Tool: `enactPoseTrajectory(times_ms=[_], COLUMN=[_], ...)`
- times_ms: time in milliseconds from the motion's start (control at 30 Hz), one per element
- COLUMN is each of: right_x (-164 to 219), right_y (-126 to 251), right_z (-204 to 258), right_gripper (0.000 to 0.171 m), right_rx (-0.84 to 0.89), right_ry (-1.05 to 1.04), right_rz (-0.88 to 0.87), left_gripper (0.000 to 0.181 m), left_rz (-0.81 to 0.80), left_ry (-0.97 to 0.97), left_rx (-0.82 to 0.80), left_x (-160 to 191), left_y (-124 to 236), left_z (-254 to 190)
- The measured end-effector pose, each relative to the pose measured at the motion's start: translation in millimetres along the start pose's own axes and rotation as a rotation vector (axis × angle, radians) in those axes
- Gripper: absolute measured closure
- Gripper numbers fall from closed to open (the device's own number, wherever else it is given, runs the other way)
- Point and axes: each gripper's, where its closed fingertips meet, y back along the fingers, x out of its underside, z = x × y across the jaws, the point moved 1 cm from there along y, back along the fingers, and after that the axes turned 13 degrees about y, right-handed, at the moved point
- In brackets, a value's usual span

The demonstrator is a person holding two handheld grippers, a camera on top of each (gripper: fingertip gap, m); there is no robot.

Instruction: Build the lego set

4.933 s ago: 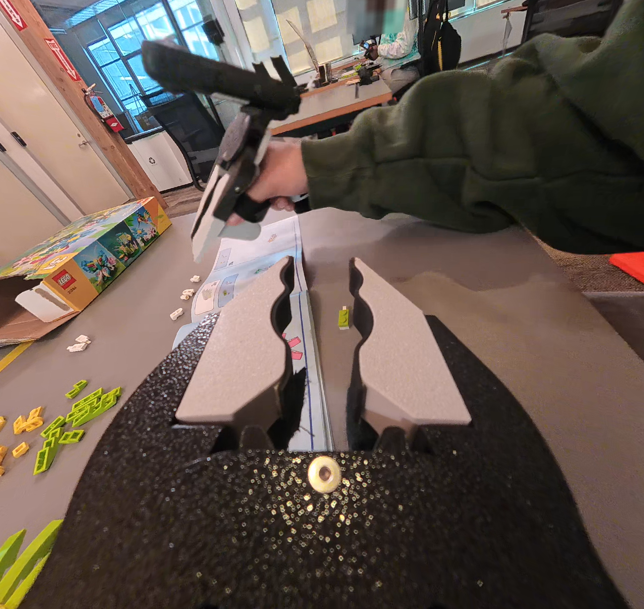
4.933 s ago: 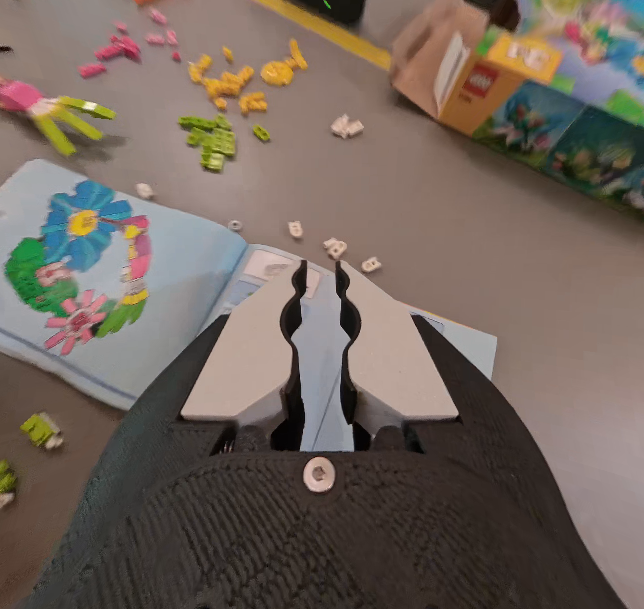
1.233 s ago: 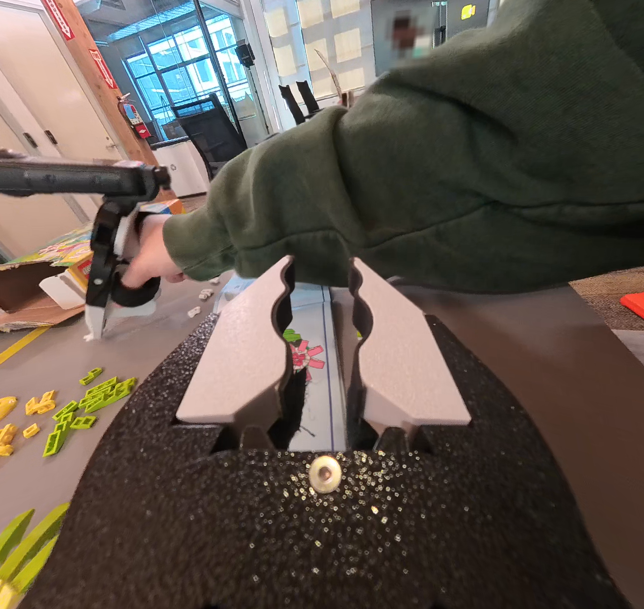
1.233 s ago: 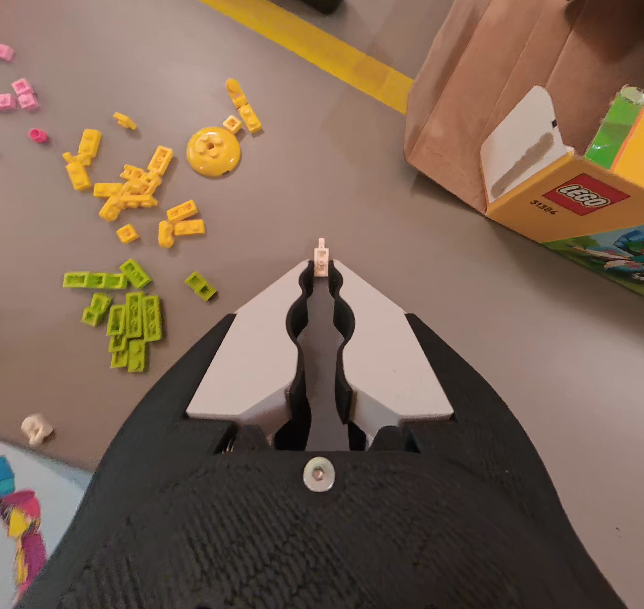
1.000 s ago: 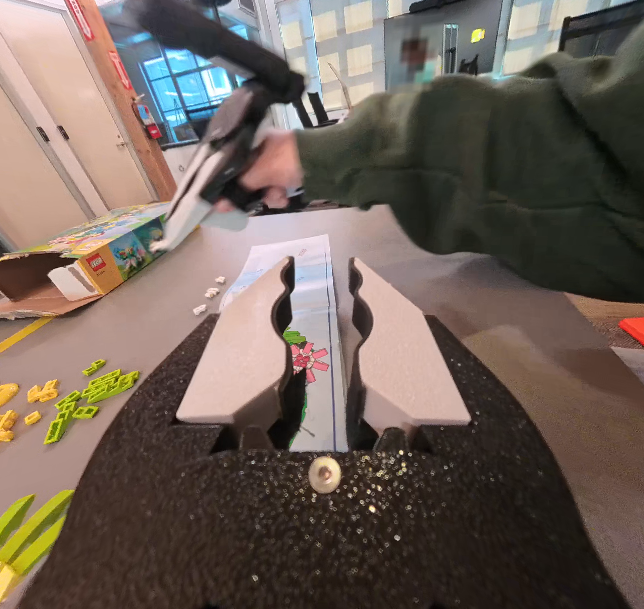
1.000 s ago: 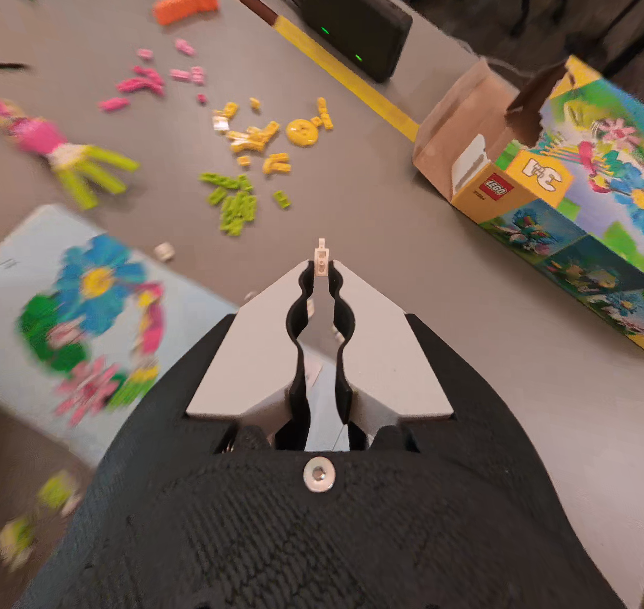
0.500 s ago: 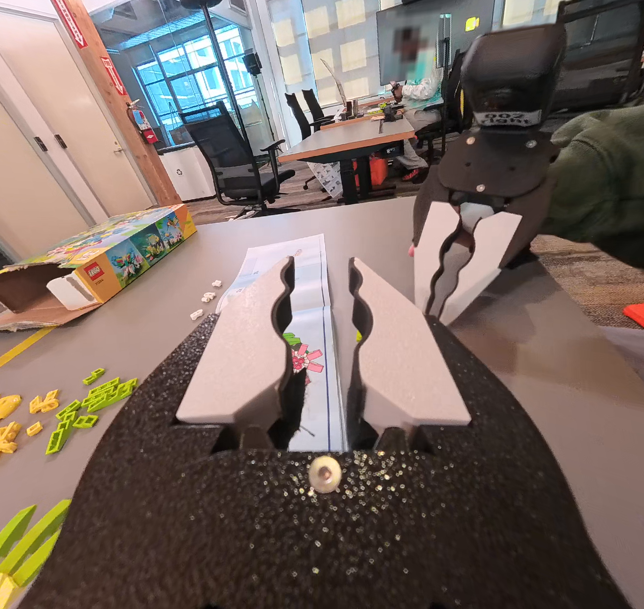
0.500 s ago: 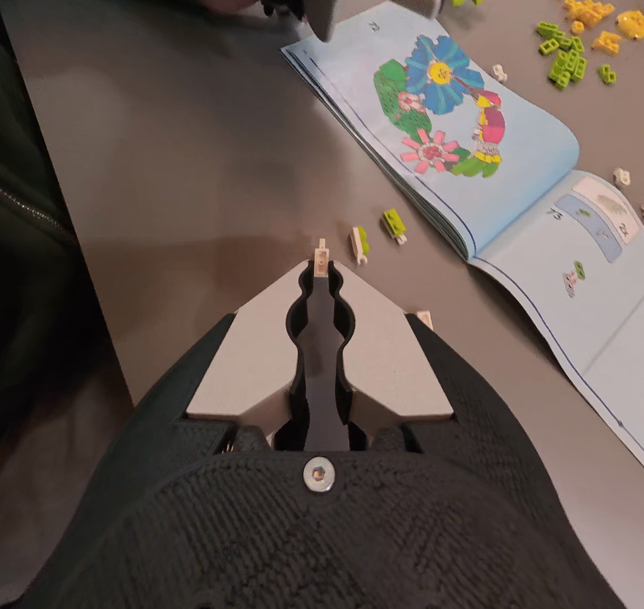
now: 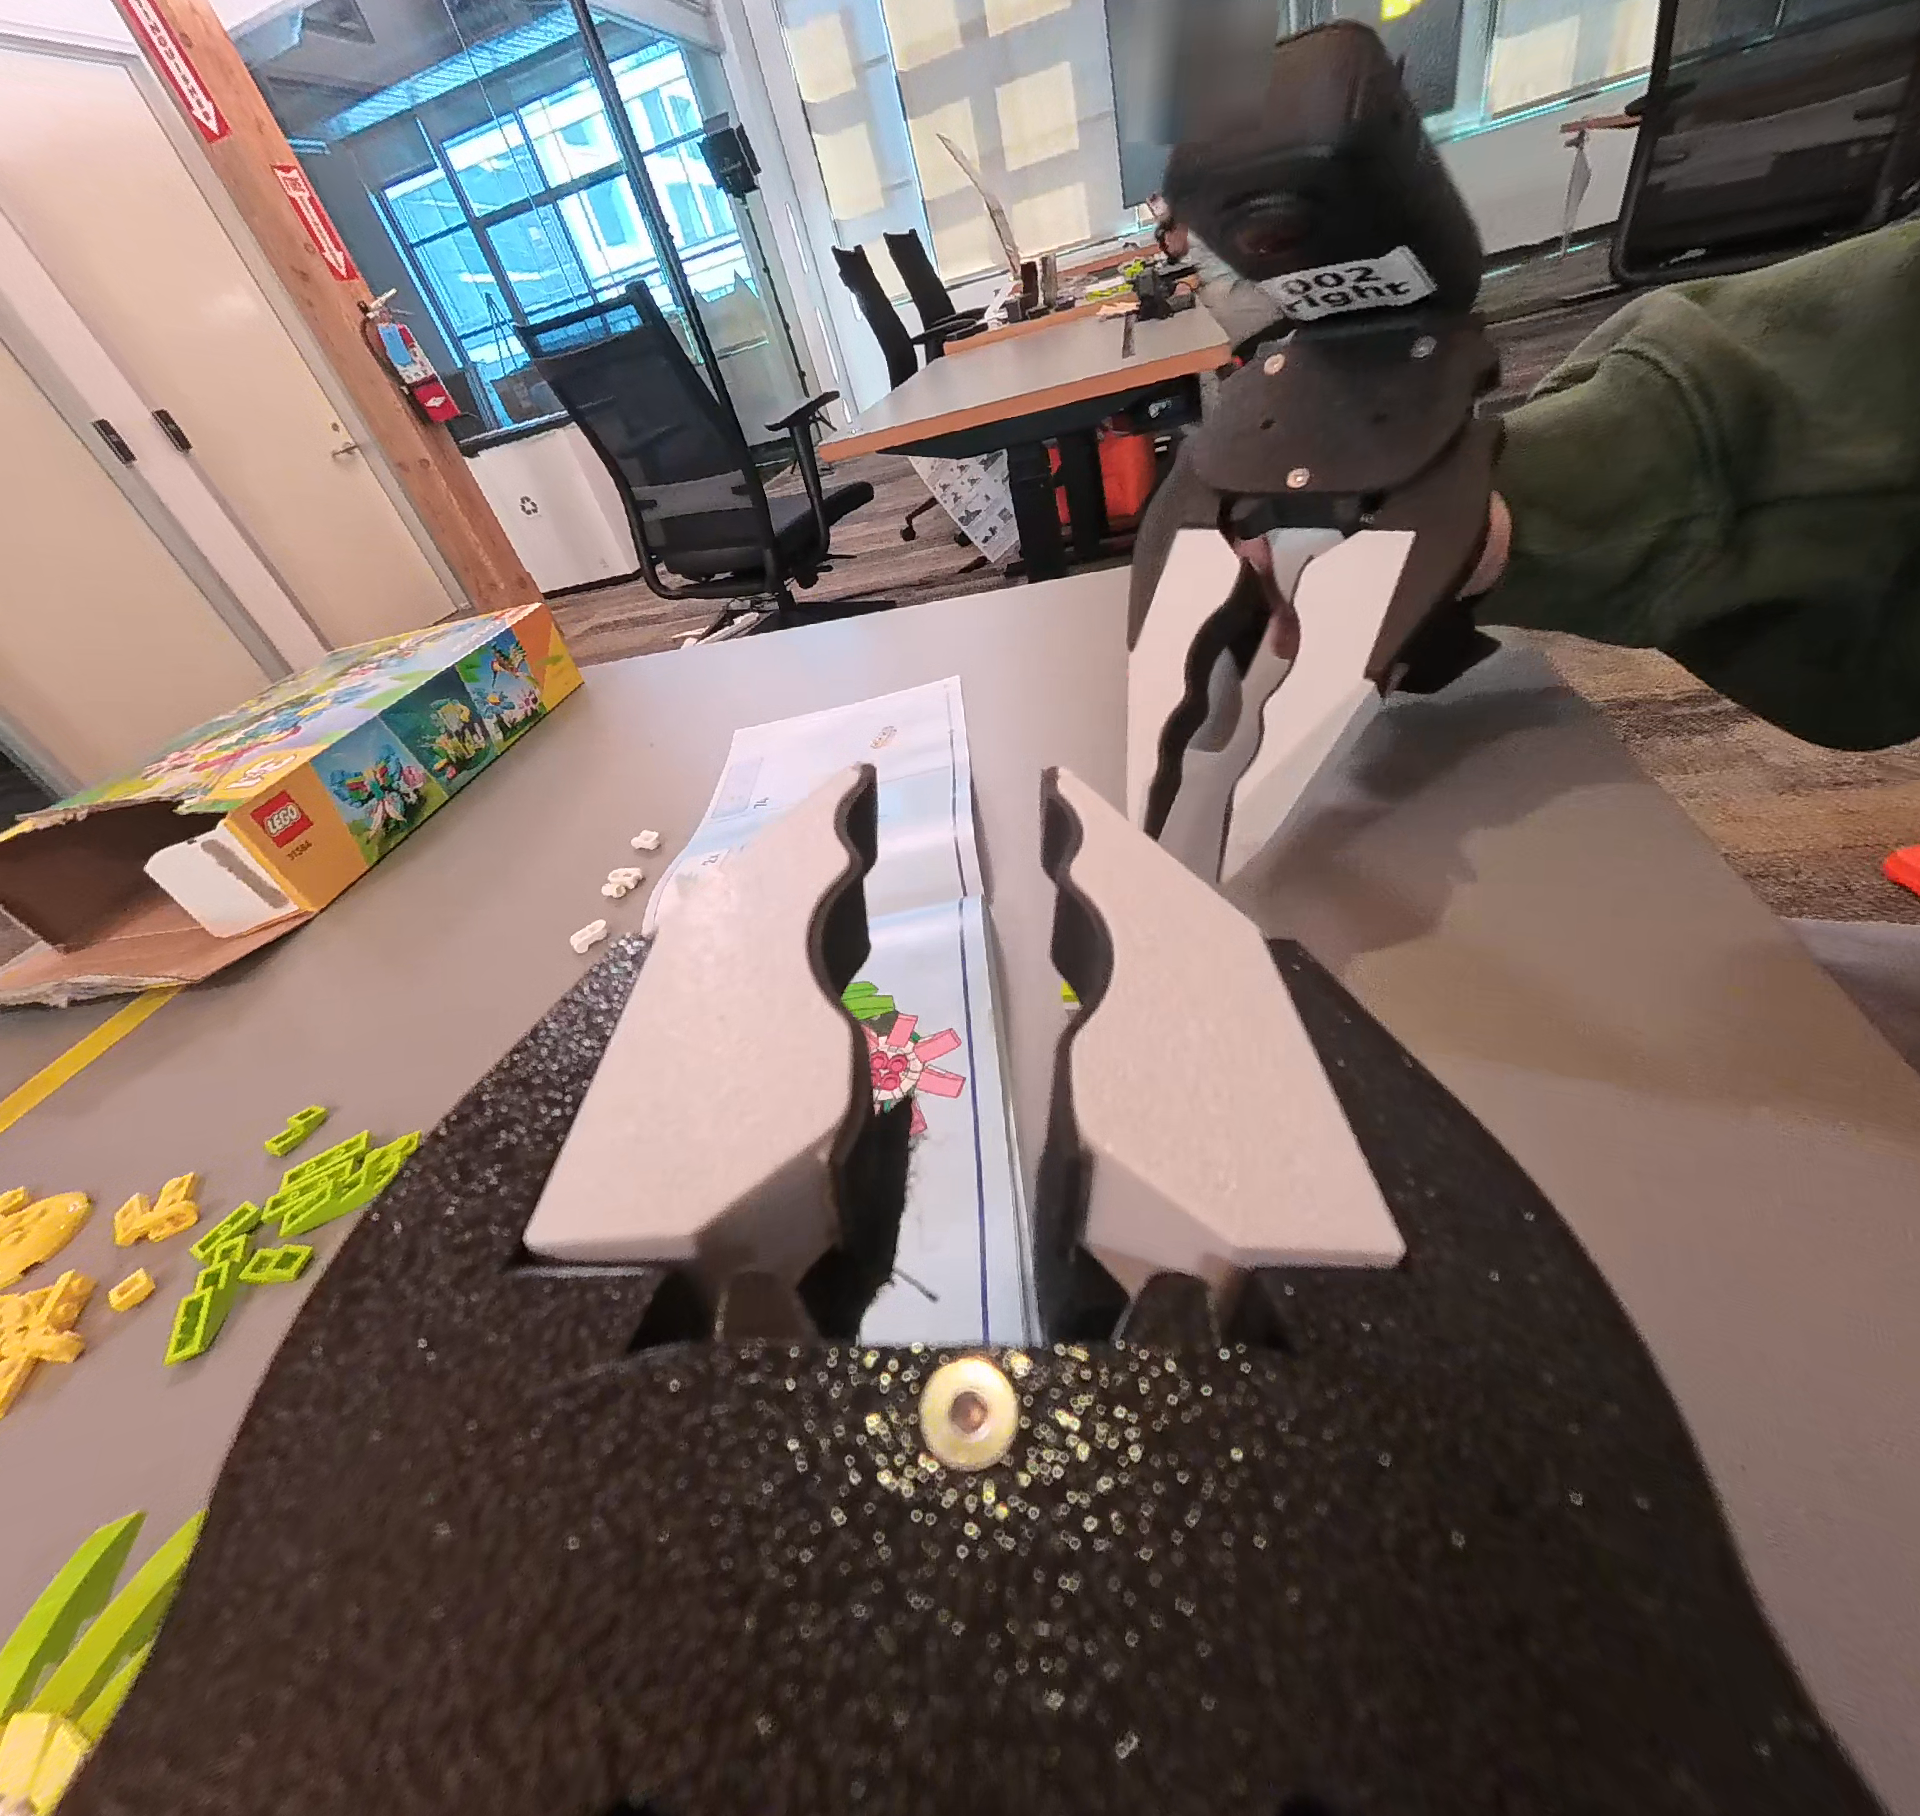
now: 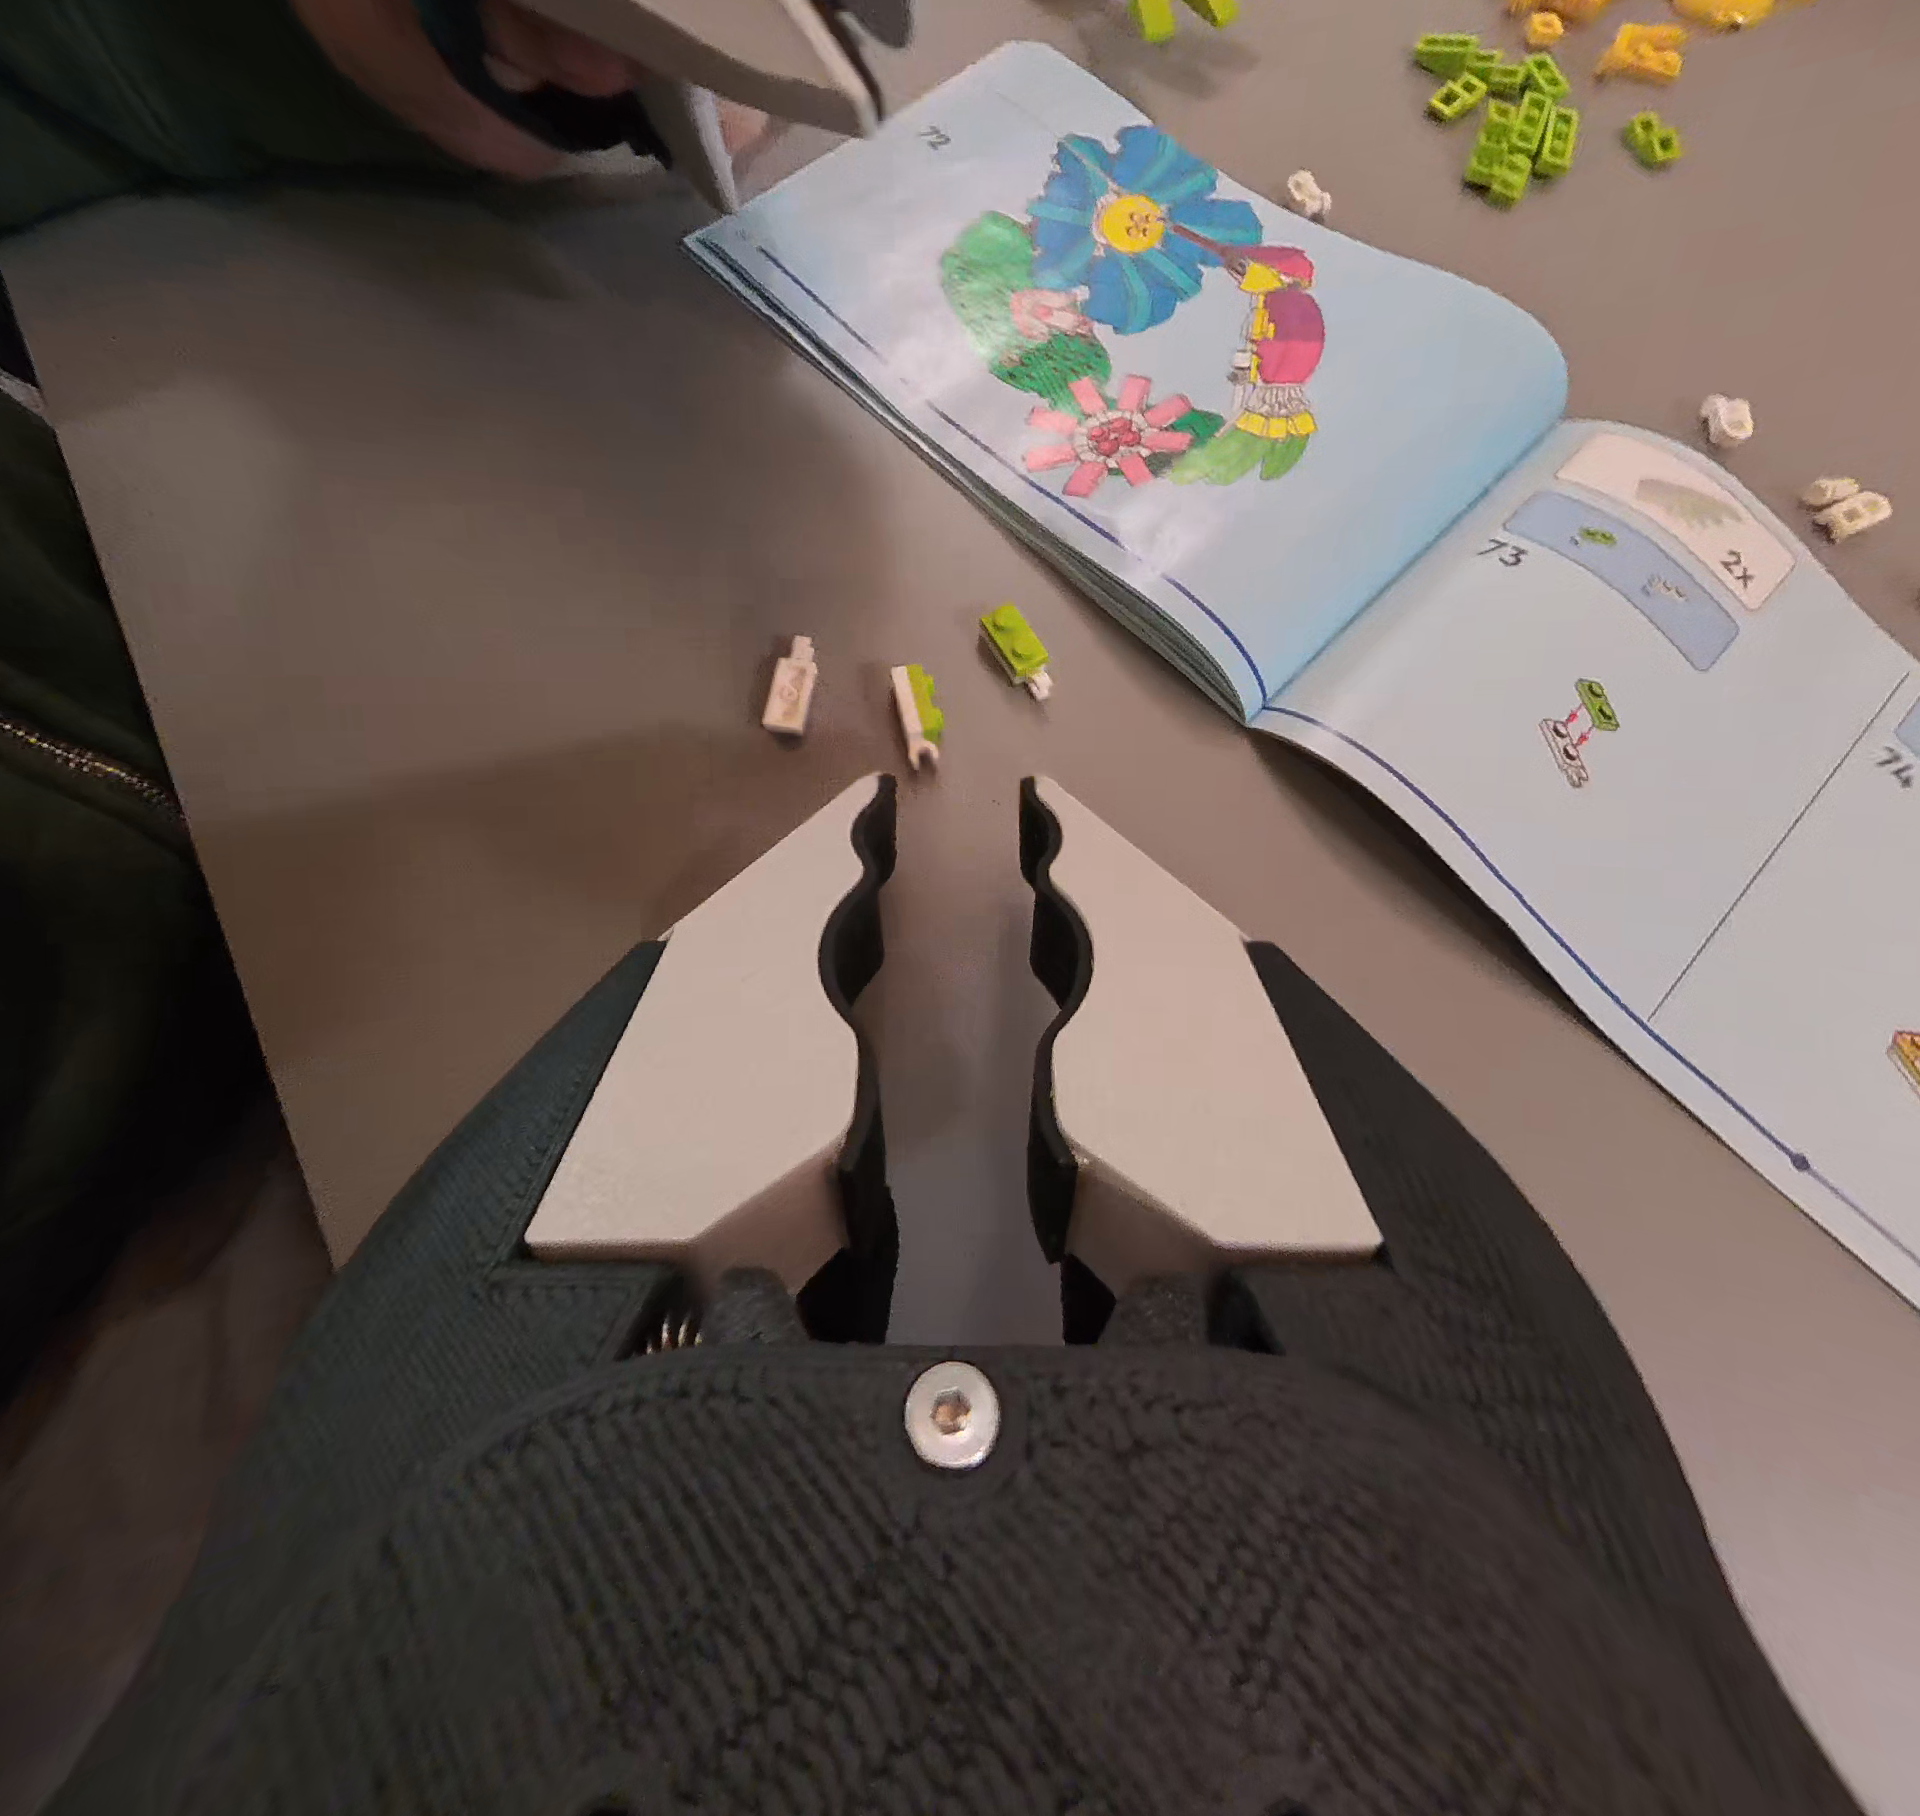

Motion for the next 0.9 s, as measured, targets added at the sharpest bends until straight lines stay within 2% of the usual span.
enactPoseTrajectory(times_ms=[33,233,633,767,900], right_x=[1.1,-1.9,-1.3,-1.3,0.6], right_y=[0.1,-1.6,-22.0,-19.5,-16.2], right_z=[-2.0,-1.5,9.7,5.6,3.5], right_gripper=[0.15,0.153,0.167,0.167,0.167], right_rx=[-0.002,-0.059,-0.095,0.01,0.169], right_ry=[-0.006,-0.056,0.034,0.229,0.67], right_rz=[-0.003,-0.054,0.017,0.089,0.266], left_gripper=[0.152,0.152,0.152,0.152,0.152], left_rz=[0.002,0.008,0.015,0.014,0.015], left_ry=[-0.001,0.004,0.003,0.004,0.003], left_rx=[0.001,0.011,0.016,0.014,0.015], left_x=[0.2,1.6,3.2,3.0,3.2], left_y=[-0.1,-1.1,-1.7,-1.5,-1.8], left_z=[-0.1,-1.8,-2.9,-2.7,-2.9])
